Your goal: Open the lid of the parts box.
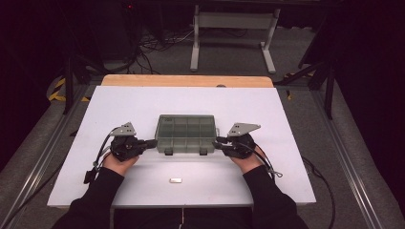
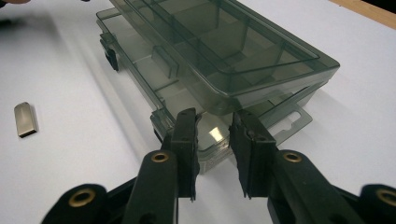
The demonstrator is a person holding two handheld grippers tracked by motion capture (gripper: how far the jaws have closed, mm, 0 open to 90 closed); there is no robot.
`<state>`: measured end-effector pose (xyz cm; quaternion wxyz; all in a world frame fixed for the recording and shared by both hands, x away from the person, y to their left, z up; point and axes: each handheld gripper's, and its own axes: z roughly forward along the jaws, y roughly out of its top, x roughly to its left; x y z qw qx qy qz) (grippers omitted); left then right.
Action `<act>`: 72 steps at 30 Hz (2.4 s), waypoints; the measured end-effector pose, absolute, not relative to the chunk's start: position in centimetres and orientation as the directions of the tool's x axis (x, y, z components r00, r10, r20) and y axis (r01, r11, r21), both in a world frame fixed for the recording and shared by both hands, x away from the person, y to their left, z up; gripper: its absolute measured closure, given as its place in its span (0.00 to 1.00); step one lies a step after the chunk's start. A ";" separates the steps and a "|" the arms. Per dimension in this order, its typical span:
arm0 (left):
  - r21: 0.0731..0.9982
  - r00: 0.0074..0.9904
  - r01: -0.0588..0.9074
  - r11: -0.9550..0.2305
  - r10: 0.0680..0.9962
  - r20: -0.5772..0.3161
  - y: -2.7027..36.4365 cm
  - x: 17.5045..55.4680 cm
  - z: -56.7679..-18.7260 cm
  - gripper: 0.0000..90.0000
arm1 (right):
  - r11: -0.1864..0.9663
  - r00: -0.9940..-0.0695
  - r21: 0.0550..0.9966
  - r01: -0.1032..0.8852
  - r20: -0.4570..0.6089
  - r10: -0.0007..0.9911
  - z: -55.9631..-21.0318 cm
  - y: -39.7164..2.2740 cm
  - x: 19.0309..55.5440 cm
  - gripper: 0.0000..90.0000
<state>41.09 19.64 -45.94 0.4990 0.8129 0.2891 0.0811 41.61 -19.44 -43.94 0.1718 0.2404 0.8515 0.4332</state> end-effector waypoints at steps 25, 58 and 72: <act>0.879 0.796 0.372 -0.300 0.590 -0.136 19.7 40.5 -45.9 0.99 | 0.580 -0.830 0.768 0.270 -0.119 0.545 -42.9 -18.5 44.1 0.41; 0.903 0.798 0.329 -0.276 0.592 -0.110 21.7 39.0 -45.3 0.70 | 0.607 -0.840 0.765 0.216 -0.172 0.515 -38.1 -18.3 46.7 0.51; 0.913 0.797 0.305 -0.272 0.597 -0.089 22.6 38.4 -45.4 0.50 | 0.584 -0.829 0.779 0.228 -0.159 0.536 -36.6 -18.2 49.0 0.61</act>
